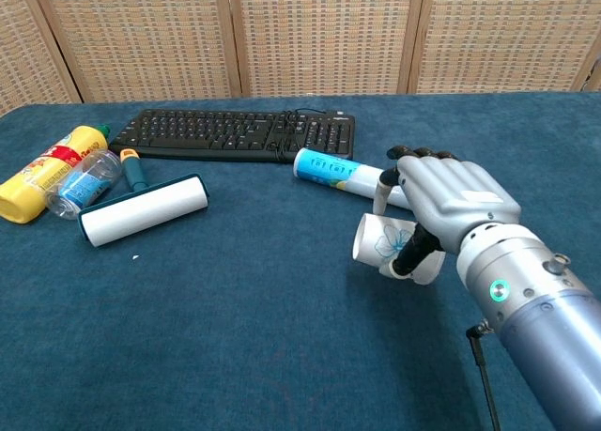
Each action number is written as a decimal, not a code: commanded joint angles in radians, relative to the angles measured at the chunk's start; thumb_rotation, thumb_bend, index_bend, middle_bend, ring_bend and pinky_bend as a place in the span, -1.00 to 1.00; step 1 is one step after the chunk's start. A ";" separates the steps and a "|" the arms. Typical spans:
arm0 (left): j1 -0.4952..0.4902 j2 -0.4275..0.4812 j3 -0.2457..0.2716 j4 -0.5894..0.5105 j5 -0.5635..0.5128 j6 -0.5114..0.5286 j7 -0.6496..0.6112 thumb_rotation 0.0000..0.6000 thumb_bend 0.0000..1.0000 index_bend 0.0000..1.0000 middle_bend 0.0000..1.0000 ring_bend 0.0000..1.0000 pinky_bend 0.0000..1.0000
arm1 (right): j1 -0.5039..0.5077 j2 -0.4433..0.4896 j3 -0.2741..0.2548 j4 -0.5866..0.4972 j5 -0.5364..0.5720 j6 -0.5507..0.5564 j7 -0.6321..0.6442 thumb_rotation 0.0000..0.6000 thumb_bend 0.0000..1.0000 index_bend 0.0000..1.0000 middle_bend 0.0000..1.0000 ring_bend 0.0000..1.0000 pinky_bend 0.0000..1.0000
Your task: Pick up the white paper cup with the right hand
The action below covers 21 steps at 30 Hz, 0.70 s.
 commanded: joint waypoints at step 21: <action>0.001 -0.016 0.008 -0.012 0.010 0.004 0.059 1.00 -0.65 -1.00 -1.00 -1.00 -1.00 | -0.082 0.113 0.063 0.041 -0.087 -0.206 0.833 1.00 -0.53 -0.05 -0.77 -1.00 -1.00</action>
